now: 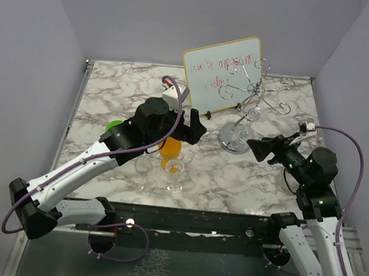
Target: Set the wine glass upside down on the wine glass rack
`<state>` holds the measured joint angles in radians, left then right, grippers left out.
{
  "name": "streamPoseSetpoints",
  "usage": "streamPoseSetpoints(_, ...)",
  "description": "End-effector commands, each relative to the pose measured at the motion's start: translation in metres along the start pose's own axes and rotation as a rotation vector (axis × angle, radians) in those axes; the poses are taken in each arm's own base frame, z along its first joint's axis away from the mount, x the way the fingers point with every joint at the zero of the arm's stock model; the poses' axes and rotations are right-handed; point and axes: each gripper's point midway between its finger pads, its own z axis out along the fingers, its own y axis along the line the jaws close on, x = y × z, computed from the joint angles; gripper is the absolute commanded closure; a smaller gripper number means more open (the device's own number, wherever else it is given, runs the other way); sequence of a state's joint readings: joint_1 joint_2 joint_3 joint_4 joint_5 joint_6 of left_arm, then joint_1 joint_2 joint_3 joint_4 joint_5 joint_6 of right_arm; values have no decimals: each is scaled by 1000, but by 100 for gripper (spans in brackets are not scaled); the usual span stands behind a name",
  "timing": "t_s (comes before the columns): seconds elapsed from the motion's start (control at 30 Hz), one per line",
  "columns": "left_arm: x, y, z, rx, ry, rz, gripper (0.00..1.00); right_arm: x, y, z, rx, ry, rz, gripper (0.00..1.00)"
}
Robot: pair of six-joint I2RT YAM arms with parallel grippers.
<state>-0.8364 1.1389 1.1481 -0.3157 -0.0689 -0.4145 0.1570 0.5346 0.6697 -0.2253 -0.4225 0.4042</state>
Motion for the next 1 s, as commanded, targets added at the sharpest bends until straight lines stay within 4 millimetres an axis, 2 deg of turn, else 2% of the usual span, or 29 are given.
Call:
streamPoseSetpoints(0.0, 18, 0, -23, 11, 131, 32, 12, 14, -6, -22, 117, 79, 108, 26)
streamPoseSetpoints(0.17, 50, 21, -28, -92, 255, -1, 27, 8, -16, -37, 245, 86, 166, 25)
streamPoseSetpoints(0.37, 83, 43, -19, -203, 364, -16, 32, 15, -29, -47, 349, 104, 214, 25)
streamPoseSetpoints(0.43, 95, 48, -11, -226, 405, -14, 38, 18, -30, -46, 350, 101, 227, 25)
streamPoseSetpoints(0.53, 108, 54, -1, -253, 452, -6, 54, 24, -30, -43, 339, 106, 250, 26)
streamPoseSetpoints(0.57, 110, 59, 2, -279, 456, -4, 58, 26, -30, -42, 336, 110, 257, 26)
streamPoseSetpoints(0.67, 109, 71, 5, -352, 440, 8, 60, 33, -33, -41, 350, 133, 281, 28)
streamPoseSetpoints(0.8, 107, 75, 8, -375, 436, 16, 62, 37, -38, -40, 367, 129, 292, 30)
streamPoseSetpoints(0.97, 117, 79, 13, -389, 468, 27, 70, 39, -42, -38, 380, 122, 307, 32)
